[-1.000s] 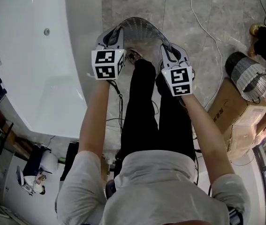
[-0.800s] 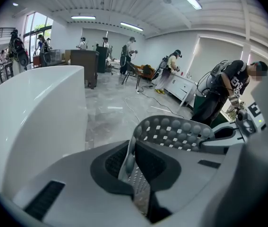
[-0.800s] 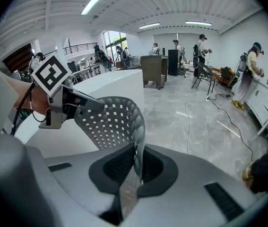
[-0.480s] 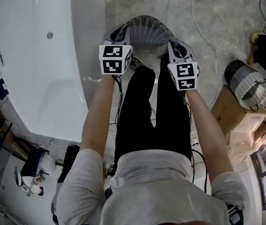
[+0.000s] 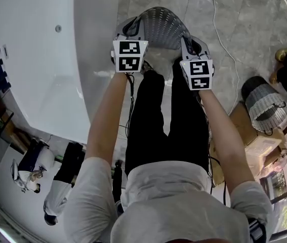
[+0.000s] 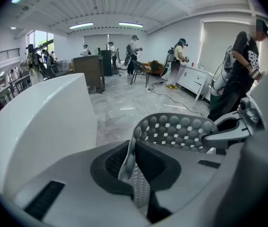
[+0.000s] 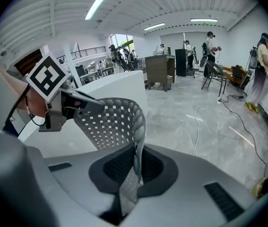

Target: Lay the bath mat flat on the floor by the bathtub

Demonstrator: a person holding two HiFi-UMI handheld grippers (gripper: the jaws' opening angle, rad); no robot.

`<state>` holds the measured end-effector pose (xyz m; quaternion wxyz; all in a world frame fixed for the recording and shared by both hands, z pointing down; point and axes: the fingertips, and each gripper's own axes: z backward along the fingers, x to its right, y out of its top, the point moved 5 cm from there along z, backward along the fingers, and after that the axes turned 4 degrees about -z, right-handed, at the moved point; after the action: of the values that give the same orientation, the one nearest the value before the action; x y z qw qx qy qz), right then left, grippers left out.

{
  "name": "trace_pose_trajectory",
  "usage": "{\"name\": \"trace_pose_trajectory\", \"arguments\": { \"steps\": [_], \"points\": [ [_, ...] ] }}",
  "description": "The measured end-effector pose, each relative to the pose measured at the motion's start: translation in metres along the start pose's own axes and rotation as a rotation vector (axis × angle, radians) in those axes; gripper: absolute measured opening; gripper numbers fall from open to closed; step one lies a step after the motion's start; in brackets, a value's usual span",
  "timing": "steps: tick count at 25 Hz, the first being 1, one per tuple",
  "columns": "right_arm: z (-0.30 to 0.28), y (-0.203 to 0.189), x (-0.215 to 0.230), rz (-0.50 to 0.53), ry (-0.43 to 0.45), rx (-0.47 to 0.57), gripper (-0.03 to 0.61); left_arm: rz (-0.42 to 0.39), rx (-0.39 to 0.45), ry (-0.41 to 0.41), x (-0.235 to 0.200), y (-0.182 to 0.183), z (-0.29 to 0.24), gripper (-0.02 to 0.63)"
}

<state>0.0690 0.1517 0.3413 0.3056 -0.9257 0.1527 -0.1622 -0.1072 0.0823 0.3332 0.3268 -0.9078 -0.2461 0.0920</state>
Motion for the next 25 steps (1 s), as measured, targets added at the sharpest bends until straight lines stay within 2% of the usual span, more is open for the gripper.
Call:
{"name": "trace_pose_trajectory", "arguments": {
  "steps": [3,8,12,18,22,25],
  "points": [
    [-0.008,0.005,0.025,-0.004,0.025,-0.016,0.020,0.061,-0.009,0.011,0.004,0.006,-0.009,0.031],
    [-0.033,0.022,0.051,-0.010,0.068,-0.011,0.020,0.080,-0.019,0.070,0.005,0.029,-0.038,0.031],
    [-0.044,0.027,0.071,-0.012,0.087,-0.019,0.020,0.166,-0.032,0.082,0.004,0.039,-0.056,0.031],
    [-0.056,0.029,0.081,0.029,0.113,-0.017,0.020,0.143,-0.045,0.092,-0.003,0.043,-0.072,0.031],
    [-0.061,0.025,0.088,0.033,0.079,-0.019,0.020,0.160,-0.032,0.065,0.001,0.040,-0.078,0.031],
    [-0.063,0.028,0.089,0.052,0.051,-0.020,0.020,0.139,-0.018,0.037,0.001,0.043,-0.084,0.031]
  ]
}}
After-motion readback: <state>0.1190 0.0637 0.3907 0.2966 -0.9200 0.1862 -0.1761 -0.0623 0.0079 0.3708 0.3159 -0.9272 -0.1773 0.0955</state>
